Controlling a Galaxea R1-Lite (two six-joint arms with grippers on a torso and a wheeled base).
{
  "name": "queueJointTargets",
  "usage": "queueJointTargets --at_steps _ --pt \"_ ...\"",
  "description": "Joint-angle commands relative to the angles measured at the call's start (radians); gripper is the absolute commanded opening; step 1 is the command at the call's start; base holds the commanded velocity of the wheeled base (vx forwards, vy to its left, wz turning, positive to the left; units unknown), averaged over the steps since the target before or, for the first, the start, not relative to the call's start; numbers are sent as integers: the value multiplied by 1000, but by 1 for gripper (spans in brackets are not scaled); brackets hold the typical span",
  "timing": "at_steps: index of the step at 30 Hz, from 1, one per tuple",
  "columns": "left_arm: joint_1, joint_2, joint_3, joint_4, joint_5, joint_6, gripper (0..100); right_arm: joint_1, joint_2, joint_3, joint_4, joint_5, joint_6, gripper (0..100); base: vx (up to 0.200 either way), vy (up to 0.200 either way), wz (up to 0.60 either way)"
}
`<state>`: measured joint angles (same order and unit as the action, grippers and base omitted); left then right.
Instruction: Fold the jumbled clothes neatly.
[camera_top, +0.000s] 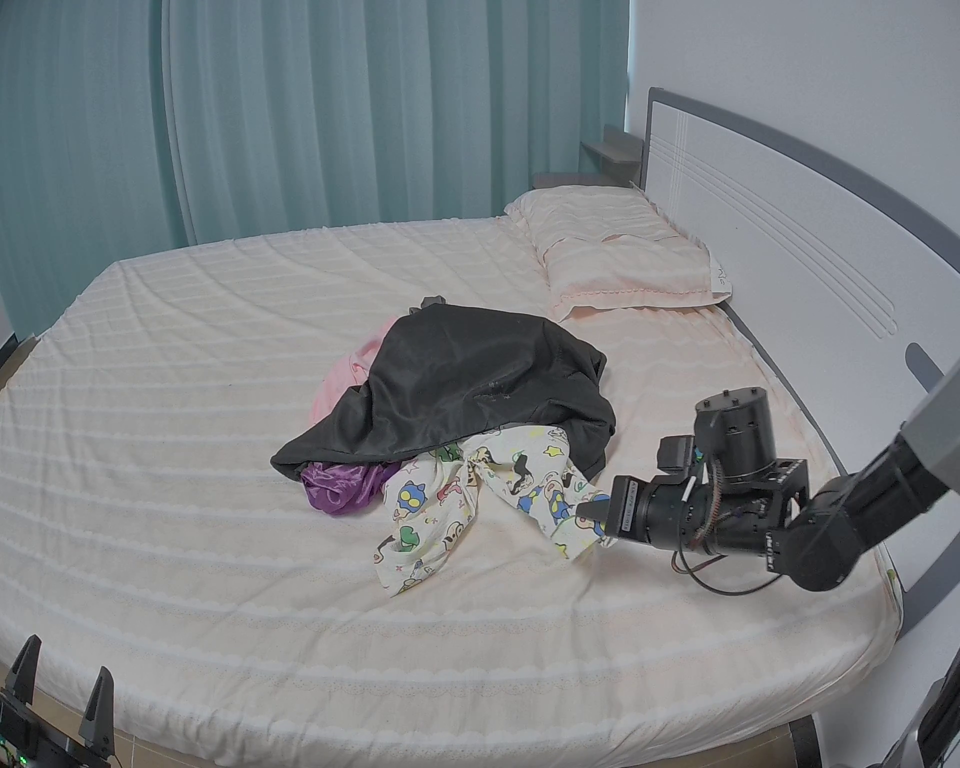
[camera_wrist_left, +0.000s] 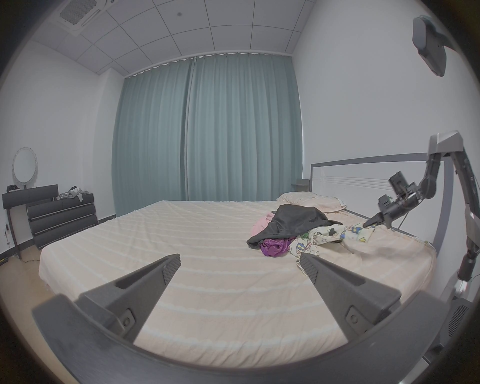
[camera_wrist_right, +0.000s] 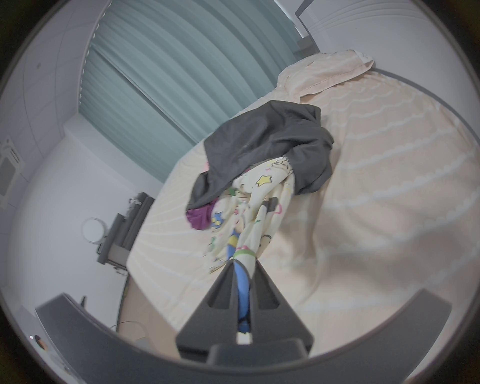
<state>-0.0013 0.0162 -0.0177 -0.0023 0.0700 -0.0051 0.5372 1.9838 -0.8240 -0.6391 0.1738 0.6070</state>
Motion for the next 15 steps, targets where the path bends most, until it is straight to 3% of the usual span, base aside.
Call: queueJointTargets --at_steps 1,15 --pt "1 -16 18 -1 1 -1 100 50 -287 195 -19 92 96 0 0 0 0" --pt "0 -16 18 -1 -4 2 100 112 -648 439 -8 148 108 0 0 0 0"
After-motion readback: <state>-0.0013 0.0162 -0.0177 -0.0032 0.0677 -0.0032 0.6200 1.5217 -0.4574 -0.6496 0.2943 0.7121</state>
